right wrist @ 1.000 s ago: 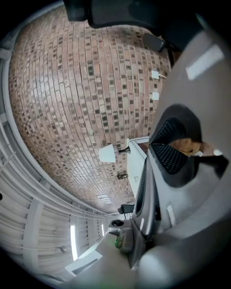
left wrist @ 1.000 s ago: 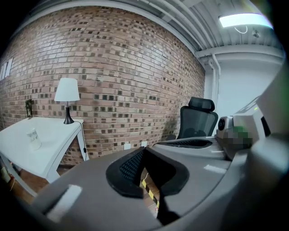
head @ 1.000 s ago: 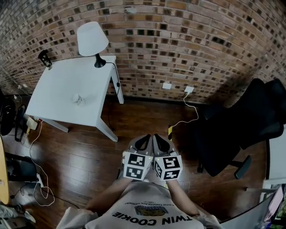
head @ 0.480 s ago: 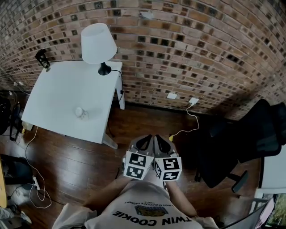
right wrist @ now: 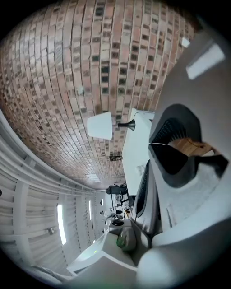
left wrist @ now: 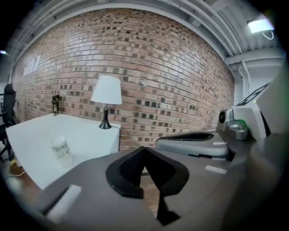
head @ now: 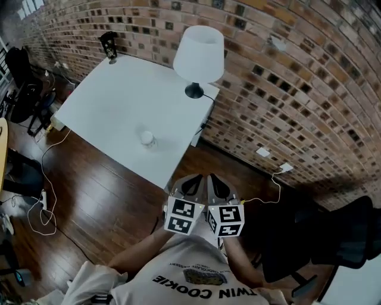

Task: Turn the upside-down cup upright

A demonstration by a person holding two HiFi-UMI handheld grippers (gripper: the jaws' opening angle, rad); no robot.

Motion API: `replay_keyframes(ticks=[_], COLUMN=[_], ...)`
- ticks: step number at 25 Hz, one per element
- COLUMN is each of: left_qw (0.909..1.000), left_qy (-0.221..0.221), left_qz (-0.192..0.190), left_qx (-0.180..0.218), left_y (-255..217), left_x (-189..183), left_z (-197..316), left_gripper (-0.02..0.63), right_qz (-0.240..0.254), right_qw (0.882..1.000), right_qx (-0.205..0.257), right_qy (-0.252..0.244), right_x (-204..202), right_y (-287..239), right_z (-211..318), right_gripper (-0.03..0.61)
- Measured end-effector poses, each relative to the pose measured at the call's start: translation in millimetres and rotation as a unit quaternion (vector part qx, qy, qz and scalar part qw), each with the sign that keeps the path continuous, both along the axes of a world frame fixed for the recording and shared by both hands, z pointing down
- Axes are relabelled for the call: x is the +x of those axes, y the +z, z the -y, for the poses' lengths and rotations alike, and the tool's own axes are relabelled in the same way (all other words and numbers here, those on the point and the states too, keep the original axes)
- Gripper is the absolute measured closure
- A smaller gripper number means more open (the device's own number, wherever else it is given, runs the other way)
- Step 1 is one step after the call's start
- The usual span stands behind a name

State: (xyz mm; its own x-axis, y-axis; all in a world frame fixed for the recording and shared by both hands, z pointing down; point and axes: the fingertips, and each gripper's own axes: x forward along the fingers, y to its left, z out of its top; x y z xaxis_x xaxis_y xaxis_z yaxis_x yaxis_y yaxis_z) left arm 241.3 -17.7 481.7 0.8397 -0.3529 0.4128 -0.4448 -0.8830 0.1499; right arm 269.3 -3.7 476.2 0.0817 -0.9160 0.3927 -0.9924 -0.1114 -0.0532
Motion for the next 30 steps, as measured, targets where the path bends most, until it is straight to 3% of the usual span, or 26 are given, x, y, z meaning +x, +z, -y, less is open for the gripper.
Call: replay_keyframes(ticks=[11, 18, 23, 30], left_qw=[0.9906, 0.9766, 0.969, 0.9559], left_qy=[-0.136, -0.215, -0.247, -0.293], left_qz=[-0.001, 0.002, 0.01, 0.019], left_qx=[0.013, -0.002, -0.008, -0.007], left_y=[0.9, 10.6, 17.5, 16.9], left_x=[-88.2, -144.3, -163.1, -176.4], left_z=[102.2, 130.3, 150.9, 188.7], left_gripper=[0.611, 0.611, 0.611, 0.611], right_qz=[-0.004, 0.007, 0.027, 0.017], right_qw=[0.989, 0.974, 0.963, 0.955], right_qx=[-0.017, -0.047, -0.068, -0.079], right_qy=[-0.148, -0.223, -0.26, -0.285], right_x=[-89.2, -129.7, -146.8, -149.9], right_y=[12.9, 32.4, 61.0, 95.9], right_z=[103.7, 147.0, 185.6, 222.0], right_gripper=[0.549, 0.432, 0.293, 0.275])
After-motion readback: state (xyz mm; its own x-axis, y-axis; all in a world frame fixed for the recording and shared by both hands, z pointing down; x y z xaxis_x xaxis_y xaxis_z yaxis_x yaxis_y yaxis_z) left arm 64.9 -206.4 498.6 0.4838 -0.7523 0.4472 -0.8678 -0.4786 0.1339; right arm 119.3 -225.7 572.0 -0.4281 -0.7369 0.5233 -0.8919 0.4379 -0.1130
